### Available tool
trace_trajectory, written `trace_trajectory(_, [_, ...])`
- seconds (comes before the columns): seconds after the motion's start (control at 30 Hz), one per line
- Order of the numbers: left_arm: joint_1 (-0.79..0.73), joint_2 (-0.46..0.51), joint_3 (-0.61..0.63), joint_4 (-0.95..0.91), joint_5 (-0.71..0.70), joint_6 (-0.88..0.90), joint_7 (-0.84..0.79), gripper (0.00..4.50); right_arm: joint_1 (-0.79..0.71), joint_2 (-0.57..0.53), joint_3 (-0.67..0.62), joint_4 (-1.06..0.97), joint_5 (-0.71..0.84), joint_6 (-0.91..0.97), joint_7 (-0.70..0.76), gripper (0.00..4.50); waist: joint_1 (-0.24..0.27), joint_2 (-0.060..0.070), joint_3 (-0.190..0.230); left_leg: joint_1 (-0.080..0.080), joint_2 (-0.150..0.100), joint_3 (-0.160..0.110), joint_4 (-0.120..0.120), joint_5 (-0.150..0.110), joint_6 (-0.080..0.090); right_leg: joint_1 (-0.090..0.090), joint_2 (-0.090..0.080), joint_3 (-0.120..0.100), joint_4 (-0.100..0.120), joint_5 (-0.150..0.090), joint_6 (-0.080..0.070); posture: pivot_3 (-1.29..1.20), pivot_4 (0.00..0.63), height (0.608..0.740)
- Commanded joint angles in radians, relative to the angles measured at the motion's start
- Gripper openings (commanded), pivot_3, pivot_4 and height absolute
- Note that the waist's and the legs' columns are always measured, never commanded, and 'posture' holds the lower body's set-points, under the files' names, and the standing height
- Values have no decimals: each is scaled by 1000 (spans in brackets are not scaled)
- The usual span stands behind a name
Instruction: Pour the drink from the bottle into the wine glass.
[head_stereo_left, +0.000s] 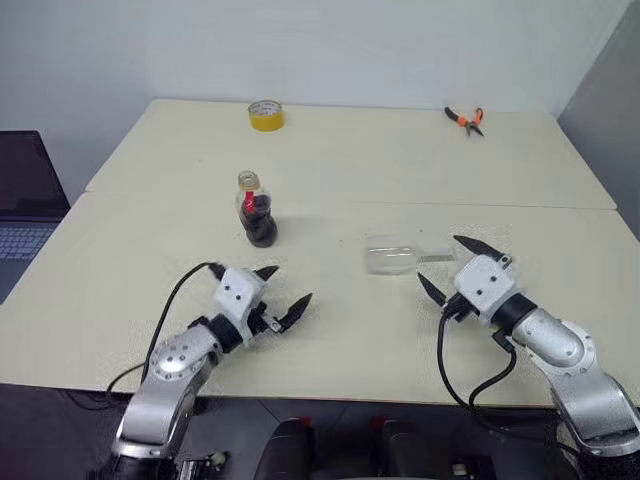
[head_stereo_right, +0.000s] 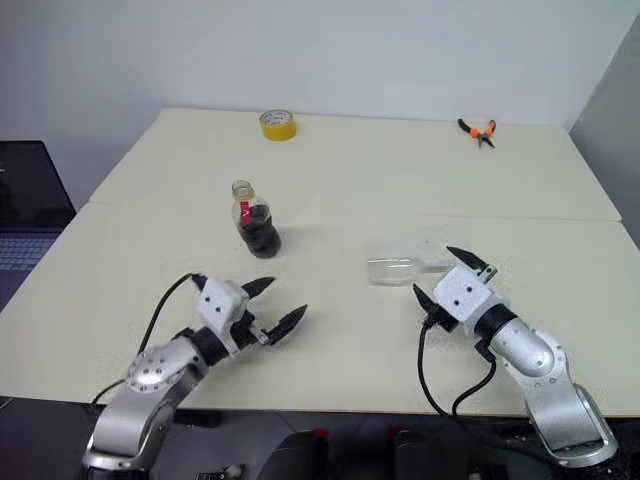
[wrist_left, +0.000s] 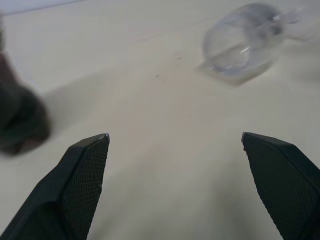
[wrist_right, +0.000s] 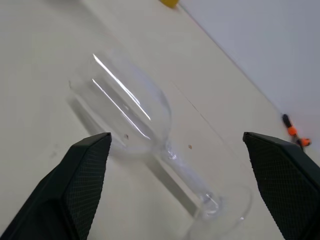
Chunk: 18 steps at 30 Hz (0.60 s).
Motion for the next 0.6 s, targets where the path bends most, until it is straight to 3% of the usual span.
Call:
trace_trajectory(0.03, [-73, 48, -2, -7, -50, 32, -97, 4485, -30, -42, 90, 36, -251, -56, -54, 4500, -3, 0, 0, 0, 0, 0, 0, 0, 0, 0, 0, 0, 0, 0, 0, 0, 150, 740])
trace_trajectory(0.23, [-226, 93, -40, 87, -60, -7, -261, 4485, -128, -21, 182, 212, -510, -73, -118, 4500, -3, 0, 0, 0, 0, 1, 0, 0, -1, 0, 0, 1, 0, 0, 0, 0, 150, 740])
trace_trajectory(0.6, [-287, 59, -77, 233, -21, -113, -351, 4485, -240, 51, 195, 405, -652, -104, -177, 4500, -5, 0, 0, 0, 0, 3, 1, 0, 0, -1, 0, 3, 1, 0, 0, 0, 150, 740])
